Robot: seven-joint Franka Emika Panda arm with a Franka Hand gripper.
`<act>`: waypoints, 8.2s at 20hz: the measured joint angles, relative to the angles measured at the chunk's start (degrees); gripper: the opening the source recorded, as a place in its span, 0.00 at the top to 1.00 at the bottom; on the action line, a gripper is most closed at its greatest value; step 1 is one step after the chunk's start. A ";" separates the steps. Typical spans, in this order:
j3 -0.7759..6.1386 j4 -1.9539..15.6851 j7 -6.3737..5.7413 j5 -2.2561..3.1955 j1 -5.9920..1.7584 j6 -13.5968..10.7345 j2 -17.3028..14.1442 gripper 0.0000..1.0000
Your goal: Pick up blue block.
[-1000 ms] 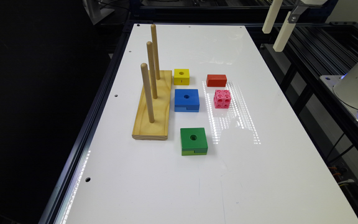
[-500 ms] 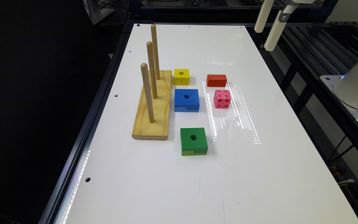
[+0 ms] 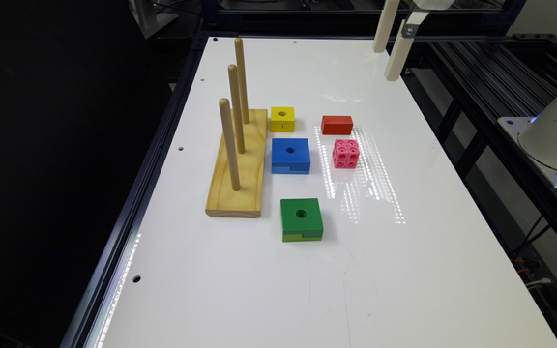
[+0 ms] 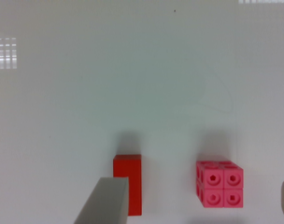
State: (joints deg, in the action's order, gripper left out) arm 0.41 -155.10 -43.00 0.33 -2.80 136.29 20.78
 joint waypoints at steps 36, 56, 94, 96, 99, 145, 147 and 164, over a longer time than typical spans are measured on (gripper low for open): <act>0.98 15.73 -0.54 -0.05 0.06 0.06 -15.34 0.00; 2.80 20.19 -1.69 -0.13 0.07 3.70 -24.82 0.00; 5.30 20.94 -3.89 -0.19 0.01 13.04 -35.02 0.00; 5.30 20.96 -3.89 -0.19 0.01 13.05 -35.01 0.00; 5.30 20.97 -3.89 -0.19 0.00 13.25 -35.57 0.00; 5.29 27.87 -3.93 -0.03 0.01 18.71 -46.72 1.00; 5.27 27.87 -3.93 -0.03 0.00 18.41 -46.22 1.00; 5.32 27.72 -3.93 -0.04 0.00 7.71 -35.93 1.00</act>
State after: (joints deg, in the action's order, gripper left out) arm 5.73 -127.38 -46.93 0.29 -2.80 144.00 -15.15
